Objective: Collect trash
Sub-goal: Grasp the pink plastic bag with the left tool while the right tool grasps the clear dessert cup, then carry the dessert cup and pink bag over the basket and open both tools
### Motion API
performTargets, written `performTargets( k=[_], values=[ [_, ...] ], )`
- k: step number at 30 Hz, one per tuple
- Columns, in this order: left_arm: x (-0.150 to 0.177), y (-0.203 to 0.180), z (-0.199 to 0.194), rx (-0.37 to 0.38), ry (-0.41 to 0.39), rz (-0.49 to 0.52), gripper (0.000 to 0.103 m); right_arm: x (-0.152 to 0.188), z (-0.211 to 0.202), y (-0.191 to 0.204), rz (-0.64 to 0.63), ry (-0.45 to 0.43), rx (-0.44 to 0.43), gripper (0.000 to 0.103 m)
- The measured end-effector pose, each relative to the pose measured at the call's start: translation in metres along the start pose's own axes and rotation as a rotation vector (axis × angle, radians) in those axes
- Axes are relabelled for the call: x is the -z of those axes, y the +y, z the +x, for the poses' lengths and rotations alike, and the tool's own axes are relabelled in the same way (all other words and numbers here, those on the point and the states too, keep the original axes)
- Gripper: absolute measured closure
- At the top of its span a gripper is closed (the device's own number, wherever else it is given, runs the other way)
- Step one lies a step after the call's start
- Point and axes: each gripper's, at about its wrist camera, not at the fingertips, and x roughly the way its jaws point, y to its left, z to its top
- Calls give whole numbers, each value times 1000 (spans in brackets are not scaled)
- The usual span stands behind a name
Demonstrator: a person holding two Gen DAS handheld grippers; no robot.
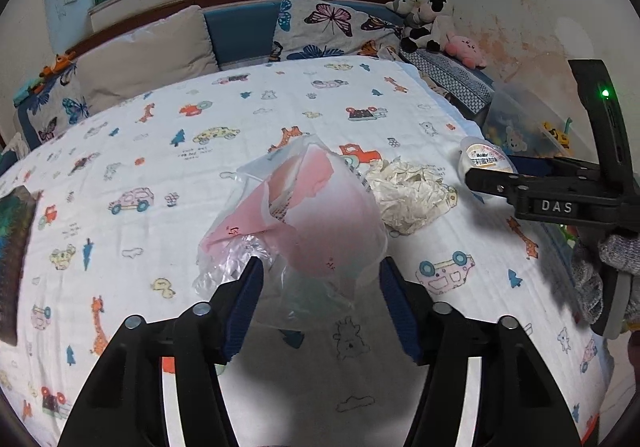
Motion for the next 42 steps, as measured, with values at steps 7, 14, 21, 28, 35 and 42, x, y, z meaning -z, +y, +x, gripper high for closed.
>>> performTargets(
  k=[7,14,21,28,35,42],
  values=[
    [3,2,-2,44,-12,-3,73,1,1,1,6,-1,-8,38],
    [6,5,-19,51,-52,-8,89,9,-13,3,15,-33,-22,38],
    [11,10,-46,54,-95,-38,92,18,-39,9,13,-69,-46,38],
    [18,5,-91,75,-160,-40,92,34,-74,15,13,-107,-60,38],
    [22,-15,-124,141,-204,-10,92,56,-110,11,22,-129,-41,38],
    [22,-54,-133,216,-216,45,92,84,-139,-7,49,-132,6,38]
  ],
)
